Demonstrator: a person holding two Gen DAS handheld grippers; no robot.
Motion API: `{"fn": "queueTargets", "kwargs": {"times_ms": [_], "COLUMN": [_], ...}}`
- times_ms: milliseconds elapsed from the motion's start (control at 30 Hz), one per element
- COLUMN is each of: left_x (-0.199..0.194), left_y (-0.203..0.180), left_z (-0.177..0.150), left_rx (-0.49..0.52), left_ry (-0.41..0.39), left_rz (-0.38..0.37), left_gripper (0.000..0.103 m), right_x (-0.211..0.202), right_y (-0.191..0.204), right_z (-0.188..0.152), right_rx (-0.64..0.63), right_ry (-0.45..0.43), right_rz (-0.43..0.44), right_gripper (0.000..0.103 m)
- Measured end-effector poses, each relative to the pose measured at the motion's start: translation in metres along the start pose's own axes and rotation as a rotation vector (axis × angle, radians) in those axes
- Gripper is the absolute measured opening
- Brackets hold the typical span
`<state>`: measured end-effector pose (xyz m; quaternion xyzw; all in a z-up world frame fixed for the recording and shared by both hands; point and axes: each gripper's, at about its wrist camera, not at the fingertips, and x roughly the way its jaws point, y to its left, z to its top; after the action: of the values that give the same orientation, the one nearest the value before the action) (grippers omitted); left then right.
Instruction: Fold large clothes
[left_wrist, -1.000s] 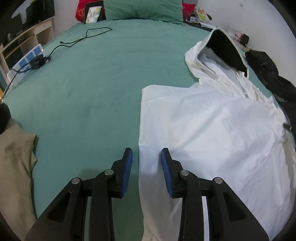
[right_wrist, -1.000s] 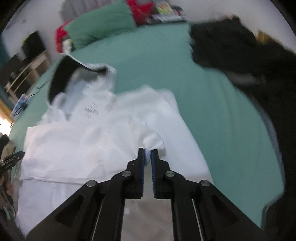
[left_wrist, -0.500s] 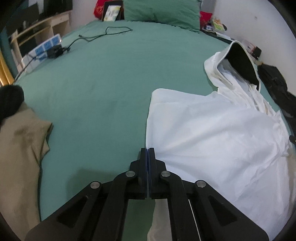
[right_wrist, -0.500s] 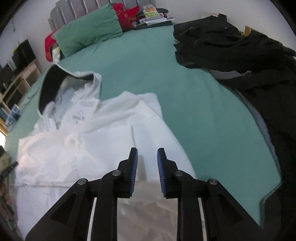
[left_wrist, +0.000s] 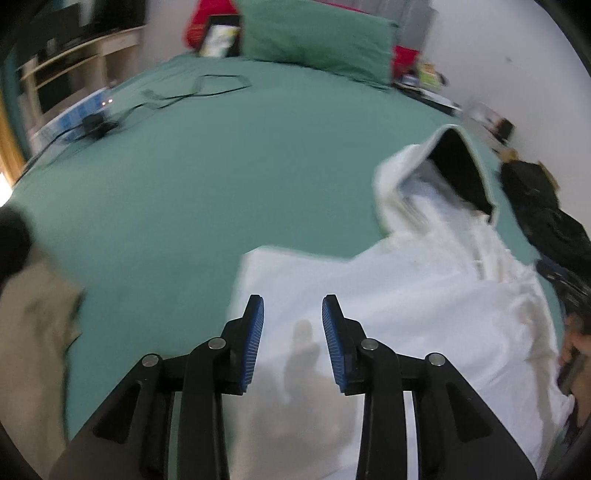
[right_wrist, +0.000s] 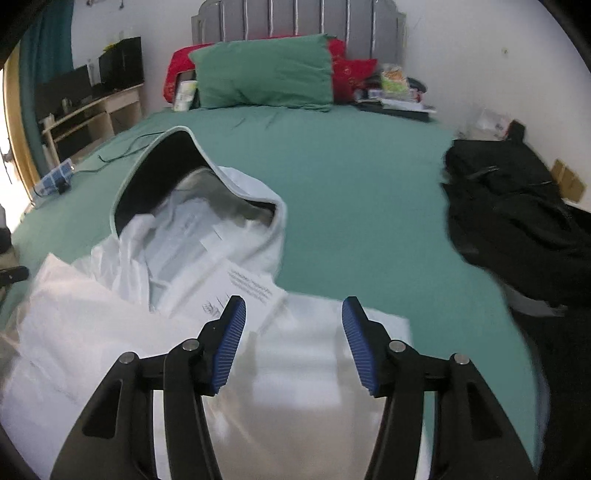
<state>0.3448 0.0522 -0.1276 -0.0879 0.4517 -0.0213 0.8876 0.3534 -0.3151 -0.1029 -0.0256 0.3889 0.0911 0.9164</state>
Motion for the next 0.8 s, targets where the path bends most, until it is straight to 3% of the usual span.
{"fn": "queueTargets", "kwargs": {"times_ms": [233,400,500,533,567,600,633,800], "left_x": [0.057,0.102,0.123,0.128,0.129,0.129,0.128,0.101], "left_y": [-0.078,-0.103,-0.093,-0.088,-0.084,-0.080,-0.079,-0.076], "left_z": [0.052,0.076,0.080,0.081,0.082,0.081,0.080,0.064], "left_rx": [0.036,0.058,0.032,0.017,0.013,0.016,0.026,0.098], "left_ry": [0.000,0.014,0.055,0.069,0.066,0.054,0.044,-0.014], "left_rz": [-0.132,-0.079,-0.071,-0.067,-0.062,-0.064,-0.065,0.004], "left_gripper": [0.035,0.035,0.035,0.035,0.029,0.020,0.013,0.010], "right_x": [0.043,0.082,0.105,0.113,0.118,0.123,0.121,0.086], "right_y": [-0.001,-0.028,-0.033,-0.034,-0.034,-0.034,-0.033,-0.015], "right_z": [0.031,0.044,0.050,0.053,0.056,0.057,0.058,0.043], "right_rx": [0.002,0.180,0.189,0.186,0.182,0.170,0.155,-0.020], "right_ry": [0.027,0.057,0.066,0.073,0.076,0.081,0.063,0.018], "right_rz": [0.083,0.189,0.240,0.247,0.253,0.231,0.173,0.058], "right_gripper": [0.055,0.055,0.055,0.048,0.024,0.010,0.004,0.004]}}
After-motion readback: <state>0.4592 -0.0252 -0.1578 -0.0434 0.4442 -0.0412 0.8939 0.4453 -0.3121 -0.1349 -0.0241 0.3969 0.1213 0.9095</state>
